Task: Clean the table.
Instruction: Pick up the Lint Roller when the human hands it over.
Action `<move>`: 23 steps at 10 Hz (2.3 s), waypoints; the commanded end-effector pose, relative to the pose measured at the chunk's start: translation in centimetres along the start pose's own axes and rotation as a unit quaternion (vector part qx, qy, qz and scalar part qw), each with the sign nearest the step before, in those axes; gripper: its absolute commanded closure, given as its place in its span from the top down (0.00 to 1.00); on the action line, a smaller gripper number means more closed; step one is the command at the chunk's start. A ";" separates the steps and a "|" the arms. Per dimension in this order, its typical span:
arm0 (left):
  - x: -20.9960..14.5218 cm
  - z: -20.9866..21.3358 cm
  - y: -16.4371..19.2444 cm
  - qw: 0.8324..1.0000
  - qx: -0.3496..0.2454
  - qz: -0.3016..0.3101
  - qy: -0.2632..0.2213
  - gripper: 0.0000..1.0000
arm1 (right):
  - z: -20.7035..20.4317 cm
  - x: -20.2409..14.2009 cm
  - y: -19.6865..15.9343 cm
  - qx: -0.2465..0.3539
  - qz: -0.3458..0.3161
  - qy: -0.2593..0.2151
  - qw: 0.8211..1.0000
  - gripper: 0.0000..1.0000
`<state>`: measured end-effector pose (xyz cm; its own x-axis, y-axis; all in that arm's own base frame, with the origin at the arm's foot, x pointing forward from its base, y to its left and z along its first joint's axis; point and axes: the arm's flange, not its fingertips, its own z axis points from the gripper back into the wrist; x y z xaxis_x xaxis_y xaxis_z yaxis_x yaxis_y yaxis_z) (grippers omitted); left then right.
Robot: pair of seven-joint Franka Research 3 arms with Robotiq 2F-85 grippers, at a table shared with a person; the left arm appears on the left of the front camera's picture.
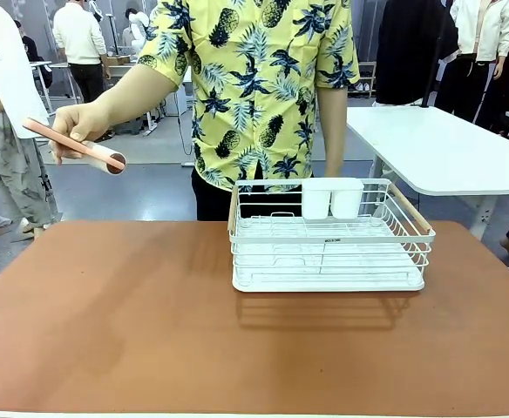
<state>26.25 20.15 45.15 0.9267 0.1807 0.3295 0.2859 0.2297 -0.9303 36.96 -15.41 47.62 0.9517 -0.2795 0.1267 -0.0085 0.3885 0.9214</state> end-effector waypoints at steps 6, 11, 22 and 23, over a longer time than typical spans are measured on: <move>0.8 -6.0 -10.4 0.978 0.024 0.190 -0.081 1.00 | 0.1 -0.1 0.2 0.002 0.005 0.003 1.000 1.00; 5.2 -14.0 -11.7 0.923 0.162 0.322 -0.131 1.00 | 0.1 -0.1 0.2 0.002 0.005 0.003 1.000 1.00; 7.8 -17.5 -12.6 0.888 0.278 0.327 -0.169 1.00 | 0.1 -0.1 0.2 0.002 0.005 0.003 1.000 1.00; 8.4 -17.8 -12.6 0.882 0.288 0.333 -0.169 1.00 | 0.1 -0.1 0.2 0.002 0.005 0.003 1.000 1.00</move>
<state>33.87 1.90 56.23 0.7145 0.6887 -0.1232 -0.5097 0.3917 -0.7660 37.02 -15.40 47.52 0.9521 -0.2796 0.1238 -0.0051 0.3902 0.9207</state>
